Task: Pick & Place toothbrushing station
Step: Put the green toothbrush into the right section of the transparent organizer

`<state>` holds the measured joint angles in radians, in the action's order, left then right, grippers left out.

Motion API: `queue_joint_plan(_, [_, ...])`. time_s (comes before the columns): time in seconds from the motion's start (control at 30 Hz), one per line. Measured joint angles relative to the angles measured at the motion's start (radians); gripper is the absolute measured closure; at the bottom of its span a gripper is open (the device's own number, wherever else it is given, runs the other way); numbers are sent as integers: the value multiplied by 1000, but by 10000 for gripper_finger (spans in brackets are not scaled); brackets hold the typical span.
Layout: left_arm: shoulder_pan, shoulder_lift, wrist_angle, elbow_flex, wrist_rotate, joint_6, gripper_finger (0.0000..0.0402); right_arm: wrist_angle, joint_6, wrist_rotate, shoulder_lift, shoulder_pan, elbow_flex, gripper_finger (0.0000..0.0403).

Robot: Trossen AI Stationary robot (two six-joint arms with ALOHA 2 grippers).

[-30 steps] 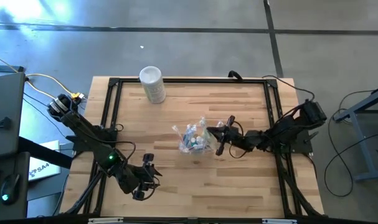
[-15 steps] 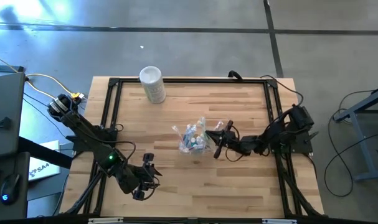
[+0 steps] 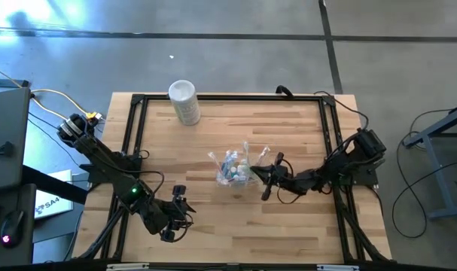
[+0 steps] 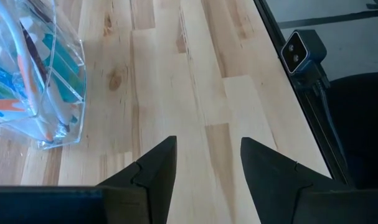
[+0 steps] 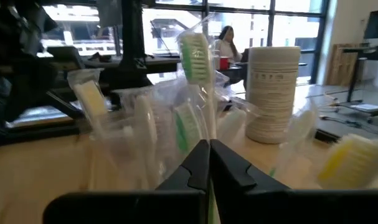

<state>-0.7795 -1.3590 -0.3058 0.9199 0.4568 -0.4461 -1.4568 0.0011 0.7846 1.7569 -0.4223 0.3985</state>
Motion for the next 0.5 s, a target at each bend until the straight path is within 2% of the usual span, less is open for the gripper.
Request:
queue_joint_plan(0.1, [0, 0, 0, 0, 0, 1, 229, 5, -29, 52, 0, -20, 0, 400])
queue_joint_plan(0.23, [0, 0, 0, 0, 1, 4, 229, 15, -19, 47, 0, -7, 0, 400])
queue_joint_plan(0.5, [0, 0, -5, 0, 6, 4, 229, 184, 127, 57, 0, 4, 0, 400])
